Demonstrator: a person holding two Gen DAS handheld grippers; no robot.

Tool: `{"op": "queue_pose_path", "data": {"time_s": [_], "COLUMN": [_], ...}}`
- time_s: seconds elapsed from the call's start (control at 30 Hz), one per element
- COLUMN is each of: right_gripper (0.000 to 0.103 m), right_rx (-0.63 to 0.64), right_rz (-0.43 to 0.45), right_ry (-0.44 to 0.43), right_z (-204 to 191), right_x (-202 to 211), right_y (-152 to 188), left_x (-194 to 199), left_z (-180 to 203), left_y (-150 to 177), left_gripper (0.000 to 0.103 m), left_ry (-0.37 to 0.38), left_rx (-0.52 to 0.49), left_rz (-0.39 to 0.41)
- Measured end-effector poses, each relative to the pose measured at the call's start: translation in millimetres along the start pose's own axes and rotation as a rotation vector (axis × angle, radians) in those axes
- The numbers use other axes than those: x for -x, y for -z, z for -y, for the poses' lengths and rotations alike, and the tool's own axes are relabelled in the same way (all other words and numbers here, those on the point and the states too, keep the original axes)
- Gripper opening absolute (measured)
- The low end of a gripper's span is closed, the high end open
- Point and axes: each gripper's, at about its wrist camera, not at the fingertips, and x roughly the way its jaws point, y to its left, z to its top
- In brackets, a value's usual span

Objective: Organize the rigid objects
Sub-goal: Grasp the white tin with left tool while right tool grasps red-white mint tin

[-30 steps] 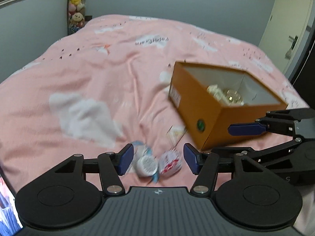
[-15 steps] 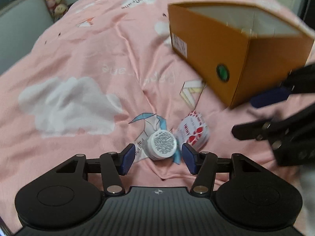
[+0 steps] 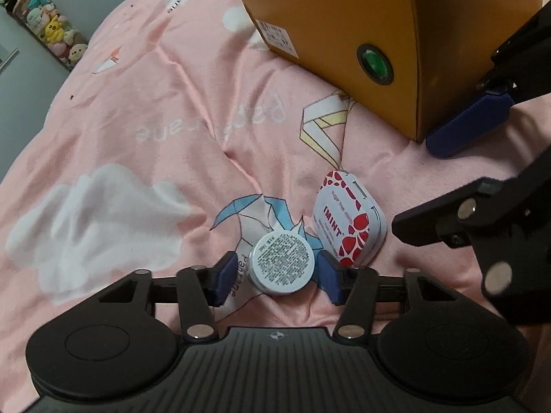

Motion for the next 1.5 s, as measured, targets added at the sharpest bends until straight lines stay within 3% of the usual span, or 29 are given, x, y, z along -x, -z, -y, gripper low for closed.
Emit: {"op": "queue_pose_path", "data": {"time_s": [0.07, 0.23, 0.5, 0.73, 0.97, 1.1, 1.23, 1.5], "right_gripper": [0.054, 0.054, 0.046, 0.045, 0.045, 0.034, 0.031, 0.020], "right_rx": [0.005, 0.015, 0.002, -0.058, -0.156, -0.189, -0.228, -0.182], "right_rz": [-0.004, 0.002, 0.004, -0.019, -0.056, -0.077, -0.114, -0.085], "right_ry": [-0.001, 0.002, -0.022, -0.044, -0.029, -0.040, -0.078, -0.107], "right_z": [-0.4, -3.1, -4.7, -6.1, -8.1, -5.5, 1.0, -6.4], "right_x": [-2.0, -3.8, -5.0, -14.3, -32.4, -44.7, -58.1, -50.3], "right_y": [-1.1, -3.6, -7.1, -15.2, -19.7, -20.1, -18.4, -17.0], "left_x": [-2.6, 1.6, 31.6, 45.6, 44.6, 41.1, 38.4, 38.6], "left_z": [0.6, -6.5, -33.3, -55.0, -54.2, -53.5, -52.6, -52.7], "left_y": [0.0, 2.6, 17.8, 39.6, 42.3, 42.3, 41.8, 42.5], "left_gripper": [0.049, 0.048, 0.048, 0.047, 0.047, 0.047, 0.047, 0.047], "left_ry": [0.006, 0.039, 0.154, 0.205, 0.199, 0.203, 0.202, 0.208], "left_rx": [0.002, 0.052, 0.231, 0.410, 0.403, 0.402, 0.398, 0.404], "left_rz": [-0.003, 0.014, 0.051, 0.066, 0.074, 0.074, 0.071, 0.078]}}
